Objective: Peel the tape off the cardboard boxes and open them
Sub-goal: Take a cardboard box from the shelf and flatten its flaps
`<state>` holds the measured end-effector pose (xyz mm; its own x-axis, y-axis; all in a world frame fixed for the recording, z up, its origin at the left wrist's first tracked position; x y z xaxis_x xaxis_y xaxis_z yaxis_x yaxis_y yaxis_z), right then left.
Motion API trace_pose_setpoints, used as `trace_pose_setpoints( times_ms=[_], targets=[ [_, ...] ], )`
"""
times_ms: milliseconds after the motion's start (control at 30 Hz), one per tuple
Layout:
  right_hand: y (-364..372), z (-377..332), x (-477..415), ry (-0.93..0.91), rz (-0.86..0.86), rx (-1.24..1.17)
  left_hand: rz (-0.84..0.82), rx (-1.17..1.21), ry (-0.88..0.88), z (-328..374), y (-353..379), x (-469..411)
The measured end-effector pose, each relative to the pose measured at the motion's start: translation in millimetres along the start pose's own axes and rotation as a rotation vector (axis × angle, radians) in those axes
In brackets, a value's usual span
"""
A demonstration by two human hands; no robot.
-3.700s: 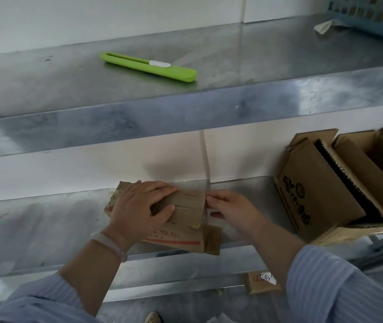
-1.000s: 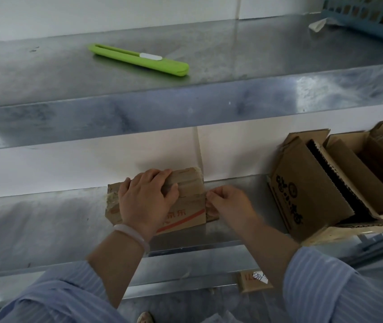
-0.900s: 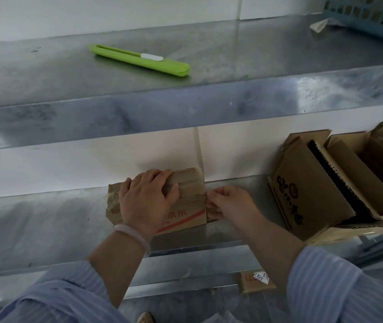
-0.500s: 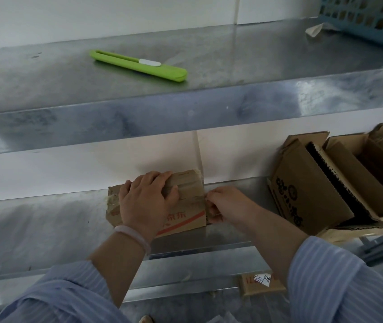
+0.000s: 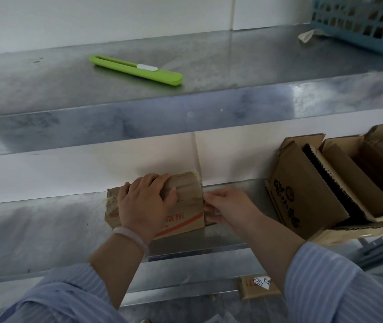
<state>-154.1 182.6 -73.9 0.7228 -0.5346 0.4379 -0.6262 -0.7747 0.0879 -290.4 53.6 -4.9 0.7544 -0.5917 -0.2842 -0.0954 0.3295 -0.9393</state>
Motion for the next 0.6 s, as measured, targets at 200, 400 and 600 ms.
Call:
trace_pose_setpoints(
  times_ms=[200,400,600],
  targets=[
    [-4.7,1.1,-1.2,0.023,0.049,-0.066,-0.004,0.005,0.009,1.1,-0.9,-0.1],
    [6.6,11.9,0.2,0.208,-0.036,-0.199,-0.01,0.0,0.01,1.8,0.0,0.0],
    [10.5,10.1,-1.8,0.259,-0.084,-0.065,-0.021,-0.013,0.012,1.0,1.4,0.7]
  ],
)
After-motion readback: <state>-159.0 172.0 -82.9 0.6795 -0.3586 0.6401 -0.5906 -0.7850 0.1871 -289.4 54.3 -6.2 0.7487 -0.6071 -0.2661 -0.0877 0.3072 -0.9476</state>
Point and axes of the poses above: each hand's wrist, its own x-axis away from the middle knuckle, its own y-axis out of the palm, z = x × y, the point moved 10 cm from there along -x, towards the middle knuckle, and after that the axes turned 4 degrees about -y, right-handed, at the moved point
